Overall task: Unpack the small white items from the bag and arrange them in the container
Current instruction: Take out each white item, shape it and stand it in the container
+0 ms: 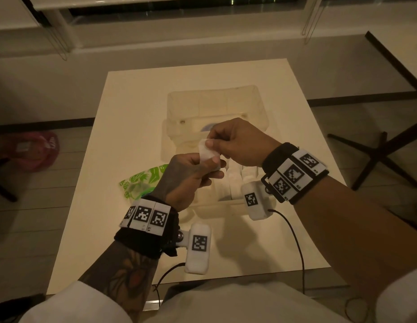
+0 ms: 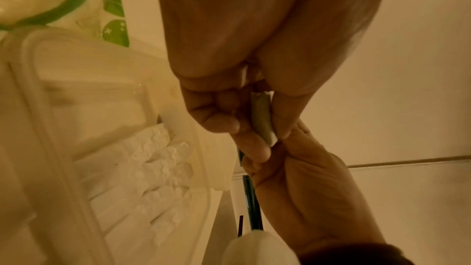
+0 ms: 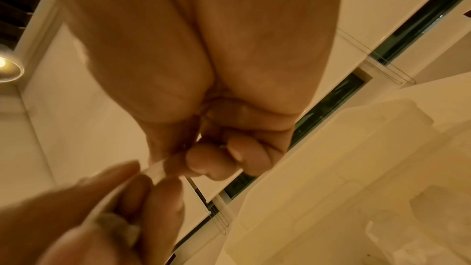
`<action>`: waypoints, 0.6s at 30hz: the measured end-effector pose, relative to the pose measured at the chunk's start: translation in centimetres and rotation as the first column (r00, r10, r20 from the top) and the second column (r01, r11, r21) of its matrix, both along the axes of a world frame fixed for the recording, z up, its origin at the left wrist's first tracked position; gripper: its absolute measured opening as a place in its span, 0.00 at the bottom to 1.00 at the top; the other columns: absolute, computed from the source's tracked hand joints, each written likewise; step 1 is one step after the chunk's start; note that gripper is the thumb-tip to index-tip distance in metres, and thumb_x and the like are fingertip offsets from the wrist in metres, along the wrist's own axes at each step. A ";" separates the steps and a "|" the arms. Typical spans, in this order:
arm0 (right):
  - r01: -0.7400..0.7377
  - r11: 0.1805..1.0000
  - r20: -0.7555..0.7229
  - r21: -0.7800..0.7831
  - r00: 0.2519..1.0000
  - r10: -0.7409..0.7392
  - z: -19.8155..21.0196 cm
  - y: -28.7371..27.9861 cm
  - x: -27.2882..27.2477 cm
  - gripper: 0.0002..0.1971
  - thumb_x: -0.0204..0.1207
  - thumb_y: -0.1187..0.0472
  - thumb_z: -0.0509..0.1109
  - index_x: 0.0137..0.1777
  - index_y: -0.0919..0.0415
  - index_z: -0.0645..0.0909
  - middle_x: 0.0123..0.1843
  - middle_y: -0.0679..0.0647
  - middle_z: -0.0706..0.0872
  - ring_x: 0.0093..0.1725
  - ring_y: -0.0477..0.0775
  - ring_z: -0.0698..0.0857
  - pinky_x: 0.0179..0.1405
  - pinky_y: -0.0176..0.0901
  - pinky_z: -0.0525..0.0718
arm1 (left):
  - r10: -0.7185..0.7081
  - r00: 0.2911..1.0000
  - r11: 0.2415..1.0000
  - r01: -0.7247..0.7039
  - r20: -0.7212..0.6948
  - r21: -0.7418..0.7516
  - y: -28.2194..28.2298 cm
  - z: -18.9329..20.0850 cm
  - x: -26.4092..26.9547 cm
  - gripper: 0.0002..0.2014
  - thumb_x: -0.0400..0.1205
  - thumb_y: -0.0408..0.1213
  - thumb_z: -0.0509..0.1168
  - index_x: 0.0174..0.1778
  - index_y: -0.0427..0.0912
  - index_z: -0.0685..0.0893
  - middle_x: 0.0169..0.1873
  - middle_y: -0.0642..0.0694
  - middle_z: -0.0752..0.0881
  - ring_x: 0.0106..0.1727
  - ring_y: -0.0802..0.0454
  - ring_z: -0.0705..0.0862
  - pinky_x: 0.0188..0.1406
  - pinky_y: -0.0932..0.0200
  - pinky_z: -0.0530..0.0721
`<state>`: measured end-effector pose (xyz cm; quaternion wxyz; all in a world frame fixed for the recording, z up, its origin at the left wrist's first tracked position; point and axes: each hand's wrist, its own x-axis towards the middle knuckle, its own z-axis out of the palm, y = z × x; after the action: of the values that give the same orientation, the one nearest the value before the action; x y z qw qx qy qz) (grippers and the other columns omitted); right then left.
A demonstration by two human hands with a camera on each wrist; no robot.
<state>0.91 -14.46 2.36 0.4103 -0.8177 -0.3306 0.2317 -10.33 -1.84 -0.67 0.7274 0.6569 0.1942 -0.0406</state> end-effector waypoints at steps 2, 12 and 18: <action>-0.019 1.000 0.003 -0.009 1.000 0.019 0.0 0.0 0.1 0.07 0.81 0.60 0.69 0.45 0.59 0.87 0.26 0.34 0.82 0.28 0.33 0.80 0.30 0.23 0.74 | -0.073 0.997 0.996 0.073 0.002 0.061 0.1 0.0 0.0 0.09 0.80 0.39 0.70 0.53 0.40 0.89 0.48 0.48 0.92 0.49 0.52 0.91 0.49 0.52 0.82; -0.084 0.995 -0.019 -0.061 0.996 0.083 0.6 -0.4 0.7 0.10 0.83 0.54 0.65 0.45 0.56 0.86 0.33 0.45 0.84 0.32 0.42 0.80 0.38 0.40 0.82 | -0.147 0.988 0.988 0.146 0.035 0.040 0.5 0.3 0.4 0.17 0.85 0.46 0.60 0.54 0.36 0.86 0.47 0.41 0.92 0.43 0.49 0.90 0.40 0.55 0.79; -0.090 0.994 0.009 -0.064 0.996 0.091 0.6 -0.2 1.1 0.08 0.81 0.58 0.69 0.41 0.55 0.86 0.29 0.42 0.83 0.29 0.39 0.79 0.35 0.36 0.79 | -0.157 0.988 0.985 0.157 -0.012 0.068 0.1 0.2 0.2 0.11 0.82 0.41 0.67 0.51 0.38 0.89 0.47 0.46 0.93 0.45 0.50 0.91 0.45 0.52 0.78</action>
<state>2.00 -14.70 2.92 0.3714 -0.8158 -0.3622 0.2555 -10.09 -1.79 -0.46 0.6982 0.6947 0.1455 -0.0931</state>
